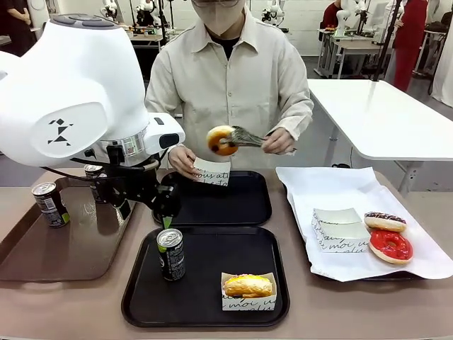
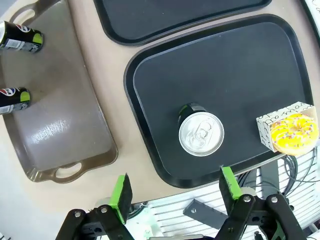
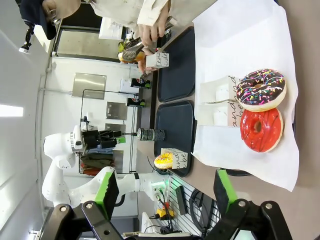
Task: Set up donuts and drinks on trays.
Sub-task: Pick up one Pepsi coke from the Handle tray and place it on the Flat Tray without a Pepsi coke.
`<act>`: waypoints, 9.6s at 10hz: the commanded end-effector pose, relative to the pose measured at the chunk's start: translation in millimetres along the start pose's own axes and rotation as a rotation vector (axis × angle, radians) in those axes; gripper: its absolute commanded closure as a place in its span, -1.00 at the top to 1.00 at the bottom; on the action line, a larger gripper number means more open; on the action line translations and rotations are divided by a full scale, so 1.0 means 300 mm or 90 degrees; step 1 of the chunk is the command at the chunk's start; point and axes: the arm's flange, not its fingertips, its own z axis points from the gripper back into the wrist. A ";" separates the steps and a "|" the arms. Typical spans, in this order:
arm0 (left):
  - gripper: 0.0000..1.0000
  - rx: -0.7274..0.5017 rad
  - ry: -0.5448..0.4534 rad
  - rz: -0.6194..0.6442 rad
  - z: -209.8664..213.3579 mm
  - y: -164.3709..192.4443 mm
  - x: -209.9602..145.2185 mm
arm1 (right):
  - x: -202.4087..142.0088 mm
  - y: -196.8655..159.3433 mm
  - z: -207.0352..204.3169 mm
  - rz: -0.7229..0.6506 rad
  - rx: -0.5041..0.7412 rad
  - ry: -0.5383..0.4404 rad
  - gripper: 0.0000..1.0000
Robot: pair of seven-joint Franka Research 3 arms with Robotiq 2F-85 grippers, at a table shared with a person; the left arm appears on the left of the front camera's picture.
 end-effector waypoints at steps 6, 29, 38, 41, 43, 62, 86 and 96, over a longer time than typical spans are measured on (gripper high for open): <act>0.81 0.099 -0.040 0.218 0.055 0.531 0.340 | 0.005 0.002 0.006 0.002 0.014 -0.006 1.00; 0.81 -0.034 0.079 0.237 -0.261 1.200 0.321 | 0.005 0.002 0.006 0.002 0.014 -0.006 1.00; 0.81 -0.058 0.097 0.250 -0.422 1.154 0.301 | 0.005 0.002 0.006 0.002 0.014 -0.006 1.00; 0.81 -0.049 0.101 0.261 -0.452 1.171 0.317 | 0.005 0.002 0.006 0.002 0.014 -0.006 1.00; 0.22 -0.069 0.093 0.252 -0.452 1.175 0.322 | 0.005 0.002 0.006 0.002 0.014 -0.006 1.00; -1.00 -0.042 0.051 0.332 0.242 0.989 0.165 | 0.005 0.002 0.006 0.002 0.014 -0.006 1.00; 0.17 0.034 0.098 -0.132 0.095 0.620 0.050 | 0.005 0.002 0.006 0.002 0.014 -0.006 1.00; 0.17 0.029 0.127 -0.147 0.123 0.620 0.021 | 0.005 0.002 0.006 0.002 0.014 -0.006 1.00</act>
